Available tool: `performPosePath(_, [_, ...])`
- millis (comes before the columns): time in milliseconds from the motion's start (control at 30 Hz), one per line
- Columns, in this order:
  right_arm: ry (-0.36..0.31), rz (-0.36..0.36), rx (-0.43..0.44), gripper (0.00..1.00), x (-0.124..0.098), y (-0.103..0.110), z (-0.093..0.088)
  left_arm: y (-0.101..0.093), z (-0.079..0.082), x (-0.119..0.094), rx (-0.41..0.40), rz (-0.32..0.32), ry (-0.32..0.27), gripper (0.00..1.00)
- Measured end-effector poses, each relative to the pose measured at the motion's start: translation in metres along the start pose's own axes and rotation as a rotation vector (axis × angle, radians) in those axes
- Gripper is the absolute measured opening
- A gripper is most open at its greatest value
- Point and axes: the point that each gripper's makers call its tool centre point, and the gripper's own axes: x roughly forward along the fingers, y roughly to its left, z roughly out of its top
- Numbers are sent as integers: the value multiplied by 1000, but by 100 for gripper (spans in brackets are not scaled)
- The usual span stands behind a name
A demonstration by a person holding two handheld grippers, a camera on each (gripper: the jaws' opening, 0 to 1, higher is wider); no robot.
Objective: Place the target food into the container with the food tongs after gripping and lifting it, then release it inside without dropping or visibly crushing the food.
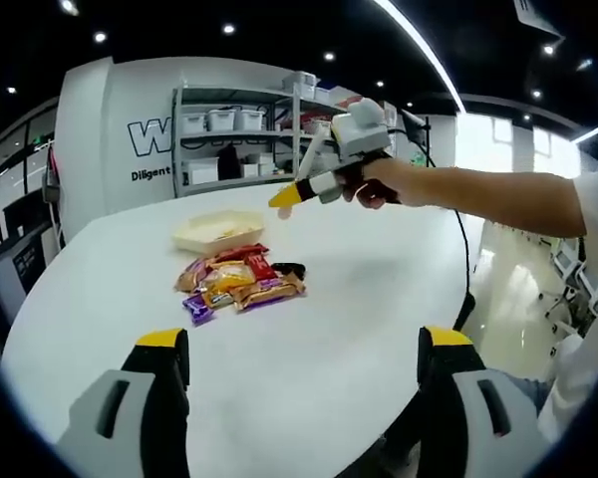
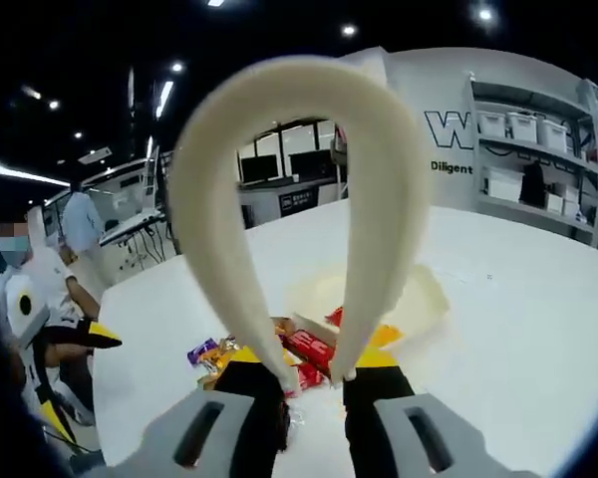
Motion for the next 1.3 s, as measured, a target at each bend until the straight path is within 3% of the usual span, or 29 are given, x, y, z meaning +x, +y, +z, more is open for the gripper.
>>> performPosePath(467, [36,31,7,16,-6,15,-29,-6,2,-6,-1,3,-8,92])
performPosePath(1300, [81,48,-3,18,9,35,-54,-5,2,-8,5,10,-9,92])
